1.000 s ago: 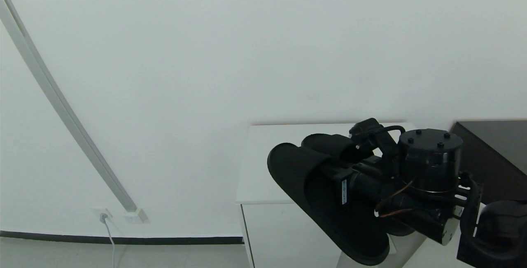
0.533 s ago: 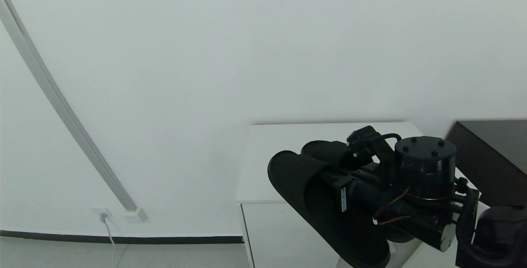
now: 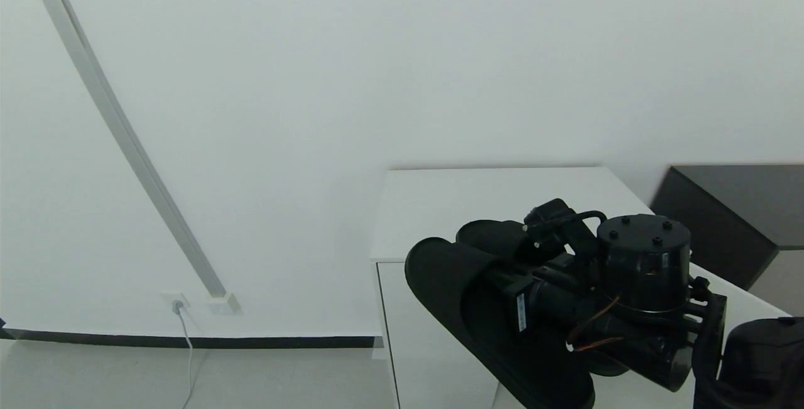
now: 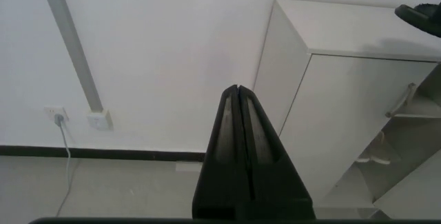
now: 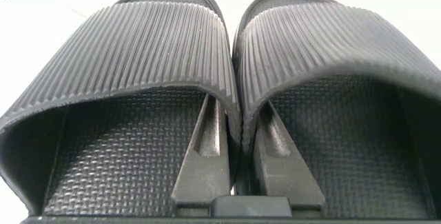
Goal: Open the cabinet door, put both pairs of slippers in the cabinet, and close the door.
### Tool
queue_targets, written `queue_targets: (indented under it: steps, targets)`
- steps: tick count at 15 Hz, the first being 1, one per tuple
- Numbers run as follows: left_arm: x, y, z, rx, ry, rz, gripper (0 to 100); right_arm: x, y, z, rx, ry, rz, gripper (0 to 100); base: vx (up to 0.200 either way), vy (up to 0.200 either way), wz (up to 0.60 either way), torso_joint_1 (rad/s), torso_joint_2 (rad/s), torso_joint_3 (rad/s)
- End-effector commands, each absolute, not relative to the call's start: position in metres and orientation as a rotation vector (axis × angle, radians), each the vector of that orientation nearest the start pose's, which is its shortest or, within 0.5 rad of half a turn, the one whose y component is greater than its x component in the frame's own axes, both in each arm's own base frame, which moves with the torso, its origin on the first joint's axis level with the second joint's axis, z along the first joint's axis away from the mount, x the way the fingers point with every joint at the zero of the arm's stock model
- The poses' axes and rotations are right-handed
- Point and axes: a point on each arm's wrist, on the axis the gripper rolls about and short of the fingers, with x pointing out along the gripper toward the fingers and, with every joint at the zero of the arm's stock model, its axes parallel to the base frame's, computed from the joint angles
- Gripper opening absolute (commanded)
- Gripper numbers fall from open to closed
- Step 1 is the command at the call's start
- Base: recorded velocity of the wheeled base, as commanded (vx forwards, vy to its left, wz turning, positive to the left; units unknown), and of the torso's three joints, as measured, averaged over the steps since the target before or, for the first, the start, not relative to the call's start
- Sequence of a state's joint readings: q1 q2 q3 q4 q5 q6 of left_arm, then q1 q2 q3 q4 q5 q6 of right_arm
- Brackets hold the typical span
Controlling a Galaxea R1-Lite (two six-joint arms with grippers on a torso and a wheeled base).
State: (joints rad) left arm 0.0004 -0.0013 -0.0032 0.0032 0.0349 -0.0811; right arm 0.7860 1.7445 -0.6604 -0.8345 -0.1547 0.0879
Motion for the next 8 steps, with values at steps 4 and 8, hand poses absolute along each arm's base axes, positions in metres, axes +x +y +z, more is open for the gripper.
queue_targets:
  steps: [4, 8]
  targets:
    - [-0.023, 0.0008, 0.076, -0.081, -0.002, 0.038, 0, 0.218, 0.2079, 0.1509, -0.029, 0.254, 0.606, 0, -0.1, 0.0, 0.0, 0.001, 0.0, 0.002]
    - [-0.023, 0.0008, 0.076, -0.083, -0.002, 0.038, 0, 0.221, 0.211, 0.1497, -0.03, 0.256, 0.61, 0, 0.0, 0.0, 0.0, 0.0, 0.0, 0.0]
